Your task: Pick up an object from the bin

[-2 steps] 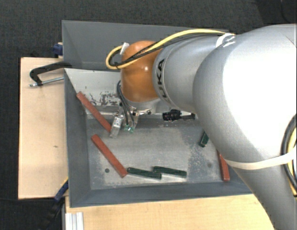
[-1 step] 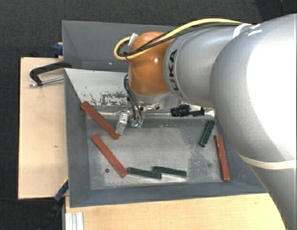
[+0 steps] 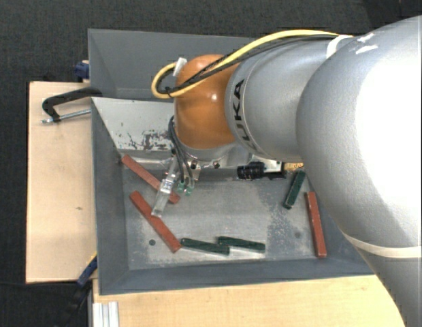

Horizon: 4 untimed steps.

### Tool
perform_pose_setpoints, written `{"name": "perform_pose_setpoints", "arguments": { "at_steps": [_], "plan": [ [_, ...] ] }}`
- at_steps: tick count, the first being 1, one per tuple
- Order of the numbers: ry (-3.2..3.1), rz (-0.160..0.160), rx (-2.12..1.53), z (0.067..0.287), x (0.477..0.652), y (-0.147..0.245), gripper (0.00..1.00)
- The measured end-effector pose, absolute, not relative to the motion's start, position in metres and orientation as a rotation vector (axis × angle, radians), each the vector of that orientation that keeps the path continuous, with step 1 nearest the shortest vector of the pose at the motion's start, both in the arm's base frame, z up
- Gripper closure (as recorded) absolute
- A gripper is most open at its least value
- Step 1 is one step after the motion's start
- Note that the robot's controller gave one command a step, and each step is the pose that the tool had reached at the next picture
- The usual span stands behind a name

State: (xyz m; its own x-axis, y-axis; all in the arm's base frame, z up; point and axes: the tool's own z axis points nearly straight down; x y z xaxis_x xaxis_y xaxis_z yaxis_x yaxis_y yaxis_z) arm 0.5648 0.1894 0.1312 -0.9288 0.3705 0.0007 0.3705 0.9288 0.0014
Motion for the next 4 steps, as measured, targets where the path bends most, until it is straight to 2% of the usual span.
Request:
{"name": "perform_pose_setpoints", "arguments": {
  "at_steps": [1,2,3,4],
  "plan": [
    [-3.085,-0.003,-0.593,0.131,0.565,0.189,0.00],
    [-3.078,-0.006,-0.644,0.073,0.594,0.185,1.00],
    [-3.076,-0.004,-0.645,0.071,0.593,0.185,0.00],
    [-3.077,-0.003,-0.647,0.072,0.593,0.184,1.00]
  ]
}}
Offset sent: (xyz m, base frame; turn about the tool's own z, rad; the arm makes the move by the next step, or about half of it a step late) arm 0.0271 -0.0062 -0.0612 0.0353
